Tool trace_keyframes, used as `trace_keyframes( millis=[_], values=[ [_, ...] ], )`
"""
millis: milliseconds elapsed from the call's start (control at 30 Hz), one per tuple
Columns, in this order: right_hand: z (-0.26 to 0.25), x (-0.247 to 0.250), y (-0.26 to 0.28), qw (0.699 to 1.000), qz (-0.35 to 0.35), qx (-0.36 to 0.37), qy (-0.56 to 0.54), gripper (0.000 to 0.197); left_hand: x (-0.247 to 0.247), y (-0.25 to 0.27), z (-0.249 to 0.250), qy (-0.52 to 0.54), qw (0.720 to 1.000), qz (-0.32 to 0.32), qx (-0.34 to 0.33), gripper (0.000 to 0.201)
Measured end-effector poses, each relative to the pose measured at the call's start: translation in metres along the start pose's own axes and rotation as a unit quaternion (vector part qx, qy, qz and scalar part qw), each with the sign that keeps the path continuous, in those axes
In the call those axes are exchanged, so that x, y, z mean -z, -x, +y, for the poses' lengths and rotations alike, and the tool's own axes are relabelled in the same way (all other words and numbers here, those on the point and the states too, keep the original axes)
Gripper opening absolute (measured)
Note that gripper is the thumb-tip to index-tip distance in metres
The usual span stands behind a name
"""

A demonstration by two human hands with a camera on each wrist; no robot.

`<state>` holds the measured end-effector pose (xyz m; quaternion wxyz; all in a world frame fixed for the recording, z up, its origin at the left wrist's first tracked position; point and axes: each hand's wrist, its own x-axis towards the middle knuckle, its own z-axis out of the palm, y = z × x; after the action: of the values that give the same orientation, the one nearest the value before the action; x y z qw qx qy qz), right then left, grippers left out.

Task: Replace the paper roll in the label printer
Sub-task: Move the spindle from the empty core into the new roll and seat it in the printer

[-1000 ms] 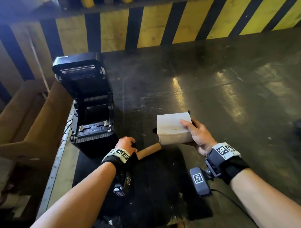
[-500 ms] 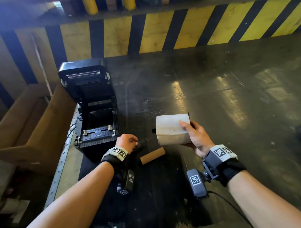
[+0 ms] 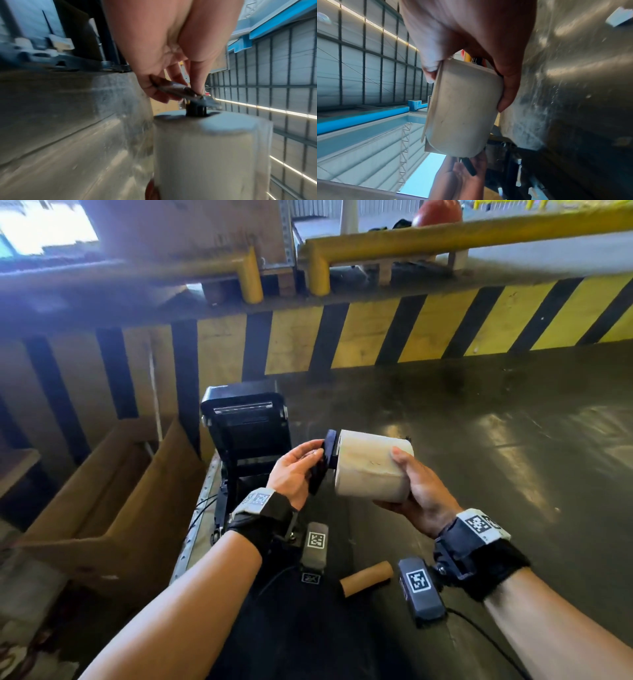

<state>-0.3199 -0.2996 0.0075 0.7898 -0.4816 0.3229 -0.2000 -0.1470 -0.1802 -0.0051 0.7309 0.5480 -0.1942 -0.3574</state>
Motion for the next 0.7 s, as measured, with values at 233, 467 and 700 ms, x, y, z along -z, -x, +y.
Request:
trace_keyframes(
  millis=[233, 467, 700],
  values=[
    [-0.008, -0.039, -0.008, 0.999, -0.019, 0.013, -0.033, 0.044, 0.001, 0.0, 0.024, 0.013, 0.995, 0.055, -0.08, 0.022],
    [-0.01, -0.058, 0.001, 0.995, 0.025, 0.098, -0.013, 0.027, -0.004, 0.006, 0.026, 0.019, 0.994, 0.066, -0.085, 0.023],
    [-0.011, -0.077, 0.008, 0.98, 0.053, 0.189, 0.034, 0.019, -0.003, 0.01, 0.035, 0.04, 0.992, 0.08, -0.085, 0.024]
  ],
)
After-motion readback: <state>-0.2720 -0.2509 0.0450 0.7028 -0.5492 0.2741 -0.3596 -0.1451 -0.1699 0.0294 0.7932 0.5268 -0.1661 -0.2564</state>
